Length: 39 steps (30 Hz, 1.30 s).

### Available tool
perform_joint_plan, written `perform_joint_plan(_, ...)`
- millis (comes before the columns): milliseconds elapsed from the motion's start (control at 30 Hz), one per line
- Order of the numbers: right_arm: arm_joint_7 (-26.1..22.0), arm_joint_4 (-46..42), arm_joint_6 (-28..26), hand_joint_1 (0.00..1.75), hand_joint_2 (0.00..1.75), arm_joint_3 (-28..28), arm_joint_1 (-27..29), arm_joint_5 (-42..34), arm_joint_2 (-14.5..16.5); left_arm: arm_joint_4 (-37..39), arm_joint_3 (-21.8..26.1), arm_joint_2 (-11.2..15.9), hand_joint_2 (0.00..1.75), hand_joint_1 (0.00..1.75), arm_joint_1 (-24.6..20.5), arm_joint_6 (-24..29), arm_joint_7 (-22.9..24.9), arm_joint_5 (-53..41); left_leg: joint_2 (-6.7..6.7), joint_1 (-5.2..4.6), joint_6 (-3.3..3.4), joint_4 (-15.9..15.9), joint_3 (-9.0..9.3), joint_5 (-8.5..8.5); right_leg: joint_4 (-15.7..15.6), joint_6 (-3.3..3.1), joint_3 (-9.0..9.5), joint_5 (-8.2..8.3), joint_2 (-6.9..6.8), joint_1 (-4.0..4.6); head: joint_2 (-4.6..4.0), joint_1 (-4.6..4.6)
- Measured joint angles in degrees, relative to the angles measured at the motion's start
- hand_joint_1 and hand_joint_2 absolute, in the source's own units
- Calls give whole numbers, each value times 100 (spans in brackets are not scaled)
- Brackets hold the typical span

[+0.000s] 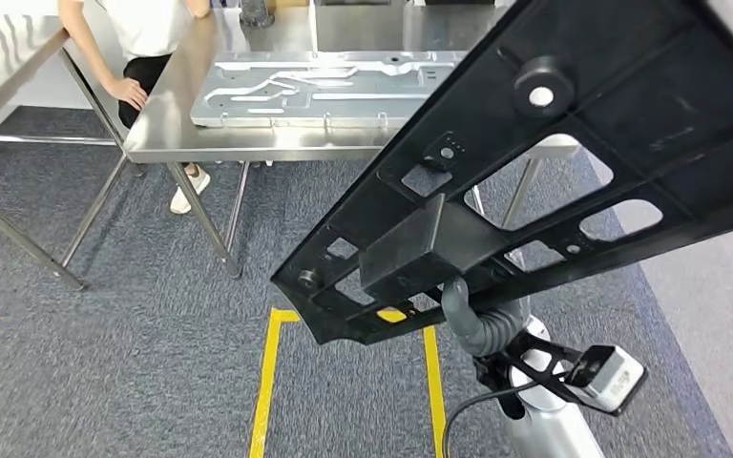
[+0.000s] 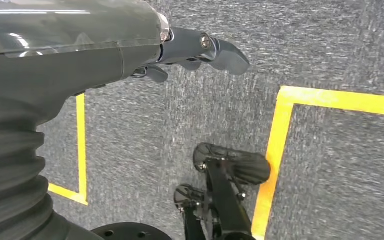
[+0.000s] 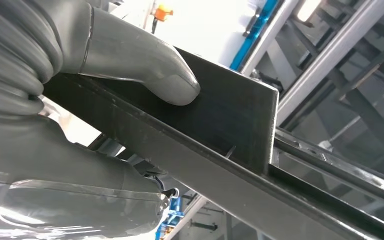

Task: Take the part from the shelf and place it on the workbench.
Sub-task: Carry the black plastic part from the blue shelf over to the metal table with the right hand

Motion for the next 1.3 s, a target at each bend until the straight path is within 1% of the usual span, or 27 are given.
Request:
perform_joint_plan(100, 0, -19, -24, 175, 175, -1, -19, 14, 3, 0, 3, 7, 175, 0, -6, 14, 10, -1, -13, -6, 131, -68, 156, -25, 146, 124, 63, -11, 9, -5, 1, 1)
perform_joint_plan(133, 0, -26, -31, 175, 175, -2, -31, 14, 5, 0, 4, 8, 175, 0, -14, 22, 21, -1, -19, 5, 168, -91, 218, -44, 316, 155, -5, -5, 2, -8, 1, 1)
perform_joint_plan(200, 0, -32, -40, 175, 175, -4, -44, 15, 6, 0, 5, 12, 175, 0, -23, 36, 51, 0, -24, 15, 216, -116, 320, -103, 887, 197, -383, -127, -11, -23, 1, 1)
perform_joint_plan(267, 0, -32, -43, 175, 175, -5, -38, 18, 5, 0, 8, 17, 175, 0, -13, 51, 74, 4, -28, 13, 229, -118, 389, -192, 1491, 227, -918, -380, -16, -33, 1, 0)
perform_joint_plan(300, 0, -32, -44, 175, 175, -6, -33, 21, 5, 0, 9, 20, 175, 0, -4, 57, 84, 8, -31, 12, 226, -118, 437, -244, 1620, 234, -1116, -456, -19, -37, 2, 0)
perform_joint_plan(333, 0, -31, -44, 175, 175, -6, -31, 24, 6, 0, 11, 22, 175, 0, 6, 61, 93, 12, -35, 12, 219, -118, 499, -301, 1575, 234, -1225, -433, -21, -39, 2, 1)
perform_joint_plan(367, 0, -31, -44, 175, 175, -6, -32, 26, 7, 0, 13, 23, 175, 0, 13, 61, 104, 17, -39, 12, 210, -118, 577, -362, 1346, 220, -1241, -274, -23, -37, 2, 1)
perform_joint_plan(433, 0, -31, -45, 175, 175, -7, -27, 30, 6, 0, 18, 21, 175, 0, 14, 61, 117, 27, -42, 10, 181, -120, 741, -496, 661, 164, -1141, 327, -25, -11, 1, 1)
perform_joint_plan(467, 0, -30, -44, 175, 175, -9, -24, 34, 6, 0, 26, 20, 175, 0, 8, 62, 122, 32, -45, 9, 155, -133, 796, -556, 390, 127, -1092, 563, -27, 13, 1, 4)
perform_joint_plan(500, 0, -32, -41, 175, 175, -12, -19, 37, 7, 0, 34, 20, 175, 0, 1, 67, 129, 36, -45, 8, 125, -165, 839, -604, 235, 92, -1061, 714, -29, 37, 0, 7)
perform_joint_plan(600, 0, -51, -21, 175, 175, -34, -16, 37, 28, 0, 50, 24, 175, 0, -13, 87, 155, 38, -38, 5, 26, -134, 929, -576, 75, -7, -915, 702, -17, 45, 1, 13)
perform_joint_plan(633, 0, -58, -6, 175, 175, -44, -18, 34, 40, 0, 52, 27, 175, 0, -20, 92, 158, 38, -33, 8, -4, 17, 894, -537, 24, -40, -823, 667, -14, 32, 2, 11)
perform_joint_plan(667, 0, -64, 15, 175, 175, -52, -24, 29, 54, 0, 56, 30, 175, 0, -28, 96, 161, 39, -31, 14, -27, 254, 777, -533, -12, -70, -724, 626, -16, 24, 2, 12)
perform_joint_plan(700, 0, -69, 34, 175, 175, -60, -26, 22, 68, 0, 62, 37, 175, 0, -32, 98, 162, 41, -29, 23, -46, 568, 582, -578, -39, -90, -635, 578, -19, 17, 2, 13)
perform_joint_plan(767, 0, -70, 55, 175, 175, -68, -21, 12, 85, 0, 84, 49, 175, 0, -17, 99, 164, 42, -28, 33, -77, 1165, 102, -855, -52, -109, -482, 452, -20, 12, 2, 12)
perform_joint_plan(800, 0, -70, 56, 175, 175, -71, -9, 10, 90, 0, 93, 55, 175, 0, -2, 98, 164, 40, -27, 38, -88, 1311, -99, -1031, -53, -106, -398, 379, -13, 12, 2, 11)
perform_joint_plan(833, 0, -70, 56, 175, 175, -75, 1, 10, 91, 0, 99, 58, 175, 0, 13, 94, 164, 37, -26, 44, -96, 1312, -239, -1148, -53, -101, -301, 300, -6, 11, 1, 11)
perform_joint_plan(867, 0, -70, 57, 175, 175, -79, 6, 10, 96, 0, 102, 62, 175, 0, 24, 90, 164, 34, -25, 50, -102, 1164, -314, -1133, -53, -92, -192, 215, 1, 11, 1, 11)
perform_joint_plan(900, 0, -70, 61, 175, 175, -86, 7, 6, 105, 0, 103, 63, 175, 0, 33, 87, 164, 31, -25, 53, -97, 897, -337, -934, -53, -78, -80, 127, 5, 10, 1, 11)
perform_joint_plan(967, 0, -76, 89, 175, 175, -118, 17, -28, 138, 0, 112, 66, 175, 0, 49, 90, 164, 26, -17, 43, -70, 308, -327, -177, -39, -33, 119, -51, 16, 19, 1, 13)
perform_joint_plan(1000, 0, -90, 126, 175, 175, -145, 25, -69, 156, 0, 120, 68, 175, 0, 58, 94, 164, 23, -15, 25, -42, 141, -302, 122, -35, 1, 191, -138, 23, 24, 1, 13)
perform_joint_plan(1033, 0, -110, 176, 175, 175, -176, 33, -123, 175, 0, 126, 70, 175, 0, 58, 97, 164, 20, -14, 12, -7, 68, -273, 280, -19, 38, 249, -199, 32, 27, 1, 13)
perform_joint_plan(1100, 0, -168, 304, 175, 175, -246, 38, -252, 211, 0, 132, 77, 175, 0, 27, 102, 161, 19, -16, -2, 71, 63, -178, 237, 123, 114, 250, -204, 37, 19, 2, 13)
perform_joint_plan(1133, 0, -190, 372, 175, 175, -285, 38, -309, 232, 0, 135, 81, 175, 0, 5, 105, 159, 22, -13, 5, 106, 43, -127, 196, 319, 148, 162, -140, 30, 12, 2, 13)
perform_joint_plan(1200, 0, -210, 502, 175, 175, -358, 50, -379, 263, 0, 141, 89, 175, 0, -16, 118, 156, 29, 13, 12, 160, 4, -4, 106, 933, 192, -240, -114, 11, 0, 2, 13)
perform_joint_plan(1267, 0, -210, 627, 175, 175, -438, 83, -395, 290, 0, 148, 93, 175, 0, -12, 132, 155, 34, 57, 5, 190, -14, 133, -18, 1549, 202, -776, -374, 2, 0, 2, 13)
perform_joint_plan(1300, 0, -210, 688, 175, 175, -480, 102, -396, 305, 0, 150, 93, 175, 0, -10, 140, 155, 35, 79, 0, 195, -16, 212, -90, 1716, 202, -1002, -549, 0, 1, 2, 13)
